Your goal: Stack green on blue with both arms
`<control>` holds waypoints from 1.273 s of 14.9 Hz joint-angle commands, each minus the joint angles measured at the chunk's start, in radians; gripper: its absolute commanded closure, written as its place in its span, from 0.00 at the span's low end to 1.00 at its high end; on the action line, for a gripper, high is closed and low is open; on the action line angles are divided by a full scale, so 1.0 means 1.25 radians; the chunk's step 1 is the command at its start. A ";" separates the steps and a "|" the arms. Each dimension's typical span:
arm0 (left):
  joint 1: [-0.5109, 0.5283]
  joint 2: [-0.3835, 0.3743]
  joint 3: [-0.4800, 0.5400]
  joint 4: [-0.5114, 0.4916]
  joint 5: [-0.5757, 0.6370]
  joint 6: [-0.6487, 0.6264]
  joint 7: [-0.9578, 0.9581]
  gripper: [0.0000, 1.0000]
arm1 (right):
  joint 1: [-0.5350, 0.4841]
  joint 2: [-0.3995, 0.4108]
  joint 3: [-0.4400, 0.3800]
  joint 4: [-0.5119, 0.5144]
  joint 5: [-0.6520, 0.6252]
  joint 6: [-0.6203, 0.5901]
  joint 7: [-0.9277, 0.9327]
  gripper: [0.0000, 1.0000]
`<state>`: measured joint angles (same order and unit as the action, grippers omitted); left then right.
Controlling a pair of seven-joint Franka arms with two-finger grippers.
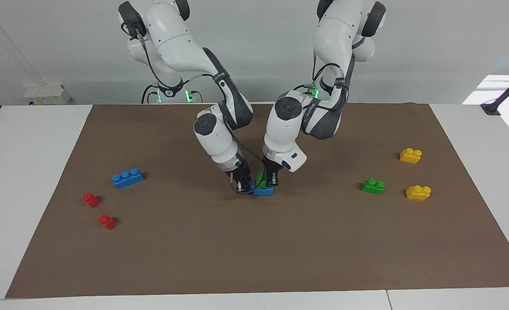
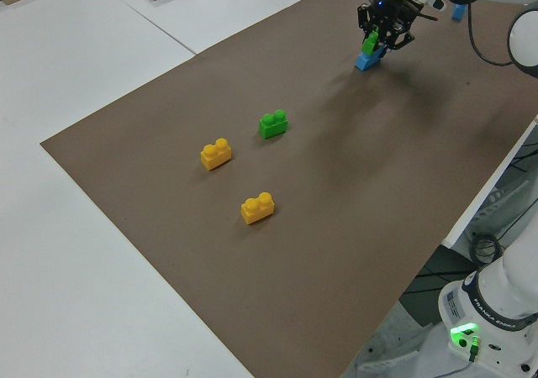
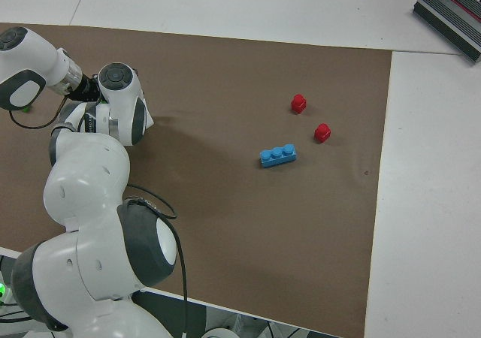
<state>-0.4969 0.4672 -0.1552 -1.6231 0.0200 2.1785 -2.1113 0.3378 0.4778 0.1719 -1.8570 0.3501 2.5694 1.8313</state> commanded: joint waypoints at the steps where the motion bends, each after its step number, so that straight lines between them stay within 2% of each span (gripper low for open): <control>1: -0.012 -0.009 0.010 -0.040 0.009 0.033 0.002 1.00 | -0.008 -0.003 0.000 -0.031 -0.009 0.028 -0.024 1.00; 4: -0.007 -0.012 0.011 -0.084 0.009 0.063 0.000 1.00 | -0.008 -0.002 0.000 -0.031 -0.009 0.028 -0.023 1.00; 10: 0.015 -0.012 0.014 -0.096 0.010 0.109 0.002 1.00 | -0.008 -0.003 0.000 -0.030 -0.009 0.027 -0.023 1.00; 11: 0.016 -0.012 0.014 -0.091 0.010 0.108 0.002 0.37 | -0.009 -0.003 0.000 -0.029 -0.009 0.025 -0.023 0.93; 12: 0.016 -0.012 0.015 -0.080 0.010 0.093 0.002 0.00 | -0.009 -0.003 0.000 -0.028 -0.009 0.025 -0.023 0.67; 15: 0.017 -0.026 0.019 -0.039 0.010 0.023 0.002 0.00 | -0.009 -0.003 0.000 -0.002 -0.005 -0.002 -0.016 0.17; 16: 0.029 -0.054 0.019 -0.043 0.009 0.012 0.002 0.00 | -0.010 -0.003 0.000 0.007 -0.004 -0.012 -0.016 0.08; 17: 0.044 -0.080 0.017 -0.050 0.009 0.002 0.002 0.00 | -0.011 -0.005 0.000 0.010 -0.004 -0.016 -0.017 0.02; 19: 0.061 -0.127 0.019 -0.058 0.009 -0.031 0.002 0.00 | -0.019 -0.016 -0.001 0.015 -0.004 -0.028 -0.019 0.01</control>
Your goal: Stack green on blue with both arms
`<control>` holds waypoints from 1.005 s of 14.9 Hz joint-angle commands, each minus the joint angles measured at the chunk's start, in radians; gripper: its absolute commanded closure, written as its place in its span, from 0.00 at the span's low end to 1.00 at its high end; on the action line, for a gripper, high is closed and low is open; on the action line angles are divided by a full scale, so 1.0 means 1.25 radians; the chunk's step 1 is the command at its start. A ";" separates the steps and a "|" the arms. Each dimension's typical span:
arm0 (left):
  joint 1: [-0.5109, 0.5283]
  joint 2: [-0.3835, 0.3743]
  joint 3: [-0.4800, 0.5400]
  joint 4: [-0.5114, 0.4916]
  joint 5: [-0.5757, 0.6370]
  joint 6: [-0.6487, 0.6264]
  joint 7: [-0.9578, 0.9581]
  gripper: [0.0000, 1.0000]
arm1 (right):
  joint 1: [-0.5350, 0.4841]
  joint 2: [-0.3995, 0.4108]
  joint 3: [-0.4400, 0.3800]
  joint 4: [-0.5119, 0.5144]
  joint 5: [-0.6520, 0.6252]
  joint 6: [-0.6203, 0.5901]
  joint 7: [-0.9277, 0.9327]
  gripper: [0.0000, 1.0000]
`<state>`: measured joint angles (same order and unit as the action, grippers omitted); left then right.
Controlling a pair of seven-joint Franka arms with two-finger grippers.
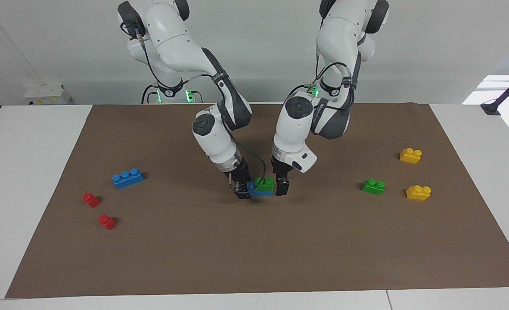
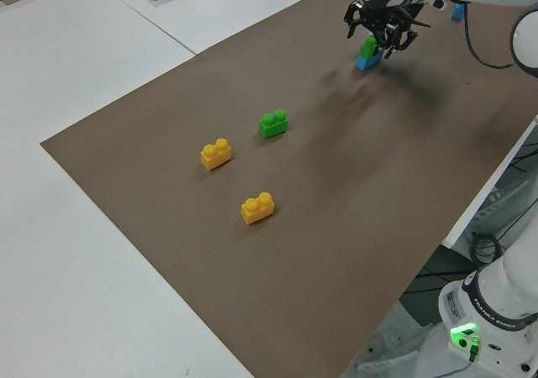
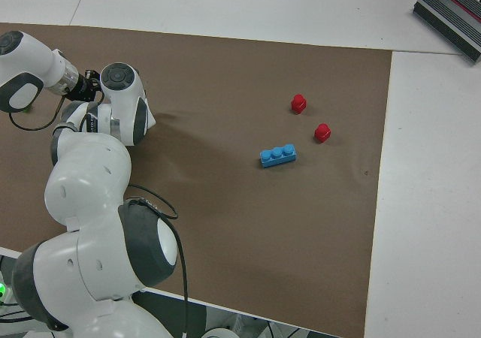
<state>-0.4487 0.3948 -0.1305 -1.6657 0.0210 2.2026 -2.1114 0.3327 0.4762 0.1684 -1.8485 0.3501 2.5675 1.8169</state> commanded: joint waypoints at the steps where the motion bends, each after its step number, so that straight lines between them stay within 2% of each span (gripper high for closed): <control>1: 0.036 -0.087 -0.001 -0.022 0.008 -0.073 0.003 0.00 | -0.029 -0.021 0.002 0.010 -0.005 -0.036 -0.008 0.01; 4: 0.084 -0.156 -0.001 -0.031 0.008 -0.169 0.046 0.00 | -0.065 -0.056 0.002 0.021 -0.006 -0.068 -0.013 0.01; 6: 0.119 -0.208 -0.001 -0.041 0.008 -0.255 0.192 0.00 | -0.100 -0.068 0.002 0.064 -0.006 -0.140 -0.049 0.01; 8: 0.180 -0.246 -0.002 -0.055 0.003 -0.298 0.314 0.00 | -0.143 -0.088 0.000 0.094 -0.009 -0.214 -0.150 0.01; 12: 0.322 -0.349 -0.002 -0.137 -0.022 -0.305 0.532 0.00 | -0.260 -0.149 0.000 0.098 -0.008 -0.321 -0.556 0.00; 15: 0.409 -0.370 -0.001 -0.156 -0.028 -0.336 0.814 0.00 | -0.325 -0.192 -0.006 0.098 -0.021 -0.387 -0.864 0.00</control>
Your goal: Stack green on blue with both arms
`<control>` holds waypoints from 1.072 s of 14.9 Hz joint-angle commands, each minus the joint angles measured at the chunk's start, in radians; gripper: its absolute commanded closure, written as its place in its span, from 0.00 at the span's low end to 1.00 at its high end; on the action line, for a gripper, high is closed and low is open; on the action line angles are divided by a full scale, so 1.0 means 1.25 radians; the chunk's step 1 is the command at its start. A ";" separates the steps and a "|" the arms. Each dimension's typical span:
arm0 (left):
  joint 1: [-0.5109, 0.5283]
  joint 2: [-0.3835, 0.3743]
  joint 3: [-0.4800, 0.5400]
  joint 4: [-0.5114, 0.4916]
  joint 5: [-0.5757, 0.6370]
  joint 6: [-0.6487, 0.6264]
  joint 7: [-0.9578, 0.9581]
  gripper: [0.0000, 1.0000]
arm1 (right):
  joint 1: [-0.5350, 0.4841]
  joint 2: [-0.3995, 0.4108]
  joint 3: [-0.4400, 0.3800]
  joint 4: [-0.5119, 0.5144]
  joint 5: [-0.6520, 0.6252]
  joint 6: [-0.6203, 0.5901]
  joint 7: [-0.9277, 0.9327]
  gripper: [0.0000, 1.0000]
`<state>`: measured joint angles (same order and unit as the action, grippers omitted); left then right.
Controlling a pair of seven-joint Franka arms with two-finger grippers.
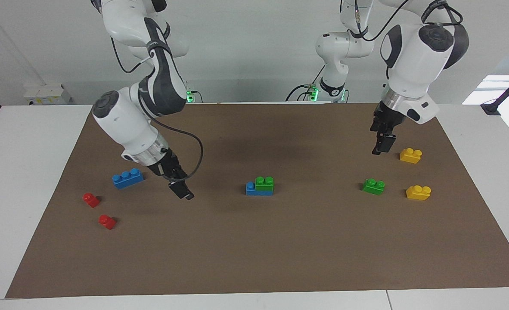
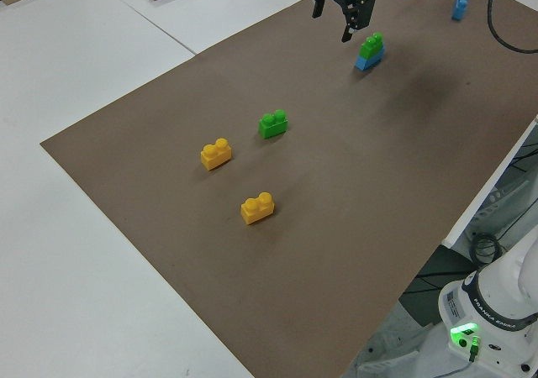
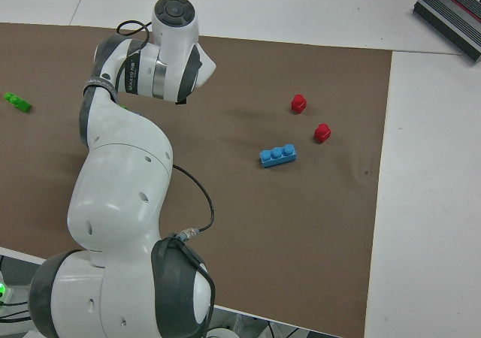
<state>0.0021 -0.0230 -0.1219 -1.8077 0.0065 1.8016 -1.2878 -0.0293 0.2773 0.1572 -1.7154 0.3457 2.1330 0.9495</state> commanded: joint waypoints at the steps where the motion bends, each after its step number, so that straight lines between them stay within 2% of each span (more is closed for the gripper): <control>1: 0.063 -0.037 -0.008 -0.042 -0.017 -0.024 0.241 0.00 | -0.055 -0.051 0.004 -0.008 -0.042 -0.060 -0.247 0.00; 5: 0.099 -0.045 -0.007 -0.042 -0.016 -0.090 0.515 0.00 | -0.102 -0.115 0.004 -0.007 -0.144 -0.145 -0.493 0.00; 8: 0.109 -0.044 -0.007 -0.029 -0.015 -0.125 0.778 0.00 | -0.102 -0.166 0.006 0.016 -0.210 -0.249 -0.605 0.00; 11: 0.097 -0.028 -0.009 0.002 -0.010 -0.117 0.815 0.00 | -0.082 -0.214 0.012 0.020 -0.274 -0.321 -0.648 0.00; 12: 0.097 -0.010 -0.013 0.025 -0.008 -0.126 0.817 0.00 | -0.083 -0.223 0.012 0.020 -0.274 -0.339 -0.670 0.00; 14: 0.079 0.055 -0.017 0.120 -0.006 -0.173 0.815 0.00 | -0.082 -0.239 0.012 0.018 -0.272 -0.398 -0.686 0.00; 16: 0.052 0.072 -0.017 0.147 -0.003 -0.174 0.819 0.00 | -0.081 -0.244 0.012 0.016 -0.272 -0.399 -0.685 0.00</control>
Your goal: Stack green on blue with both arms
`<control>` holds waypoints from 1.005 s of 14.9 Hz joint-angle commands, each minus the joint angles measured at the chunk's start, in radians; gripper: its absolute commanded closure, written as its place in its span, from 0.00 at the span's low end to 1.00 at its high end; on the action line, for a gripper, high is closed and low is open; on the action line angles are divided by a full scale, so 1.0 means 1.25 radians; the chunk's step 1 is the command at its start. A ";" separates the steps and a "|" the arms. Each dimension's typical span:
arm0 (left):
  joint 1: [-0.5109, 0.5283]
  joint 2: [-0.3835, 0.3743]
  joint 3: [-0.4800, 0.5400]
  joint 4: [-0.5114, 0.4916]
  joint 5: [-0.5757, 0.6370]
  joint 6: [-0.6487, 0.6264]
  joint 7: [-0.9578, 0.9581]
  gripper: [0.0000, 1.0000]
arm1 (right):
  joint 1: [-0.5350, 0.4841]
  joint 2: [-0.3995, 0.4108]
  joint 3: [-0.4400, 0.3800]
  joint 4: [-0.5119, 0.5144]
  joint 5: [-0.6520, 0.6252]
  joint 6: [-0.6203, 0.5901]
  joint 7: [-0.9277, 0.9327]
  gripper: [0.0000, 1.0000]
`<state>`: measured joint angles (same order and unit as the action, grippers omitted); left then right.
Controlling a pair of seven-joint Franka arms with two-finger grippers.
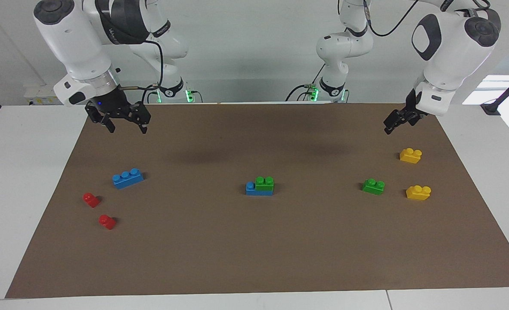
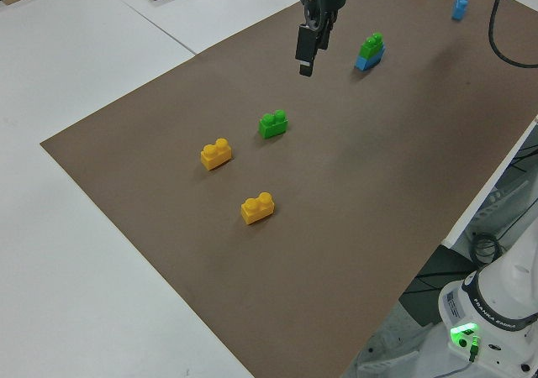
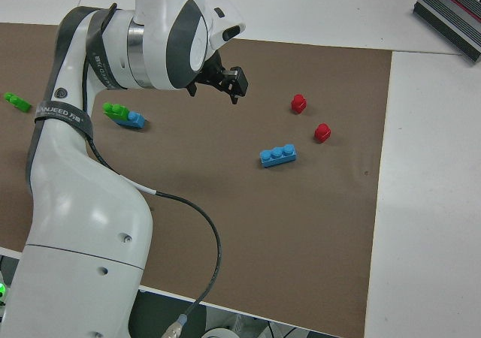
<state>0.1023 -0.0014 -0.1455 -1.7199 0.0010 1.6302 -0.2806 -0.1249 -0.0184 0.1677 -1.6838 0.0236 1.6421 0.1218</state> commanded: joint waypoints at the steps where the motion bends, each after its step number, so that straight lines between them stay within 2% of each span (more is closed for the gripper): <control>1: -0.030 0.050 0.002 0.063 0.003 -0.029 0.015 0.00 | -0.007 -0.007 0.003 -0.009 -0.014 -0.004 -0.023 0.00; 4: -0.018 0.031 0.002 0.035 0.003 0.003 0.013 0.00 | -0.017 -0.006 0.002 -0.009 -0.014 0.010 -0.025 0.00; 8: -0.025 -0.021 0.005 0.004 -0.003 -0.018 0.013 0.00 | -0.029 -0.005 -0.004 -0.007 -0.012 0.017 -0.025 0.00; 11: -0.076 -0.036 0.004 -0.018 -0.002 -0.044 0.015 0.00 | -0.037 -0.004 -0.004 -0.008 -0.011 0.023 -0.026 0.00; 15: -0.121 -0.052 0.052 -0.041 -0.002 -0.054 0.020 0.00 | -0.052 -0.006 -0.004 -0.007 -0.007 0.023 -0.026 0.00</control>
<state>-0.0078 -0.0308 -0.1331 -1.7304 0.0011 1.5602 -0.2725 -0.1721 -0.0188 0.1548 -1.6845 0.0218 1.6541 0.1191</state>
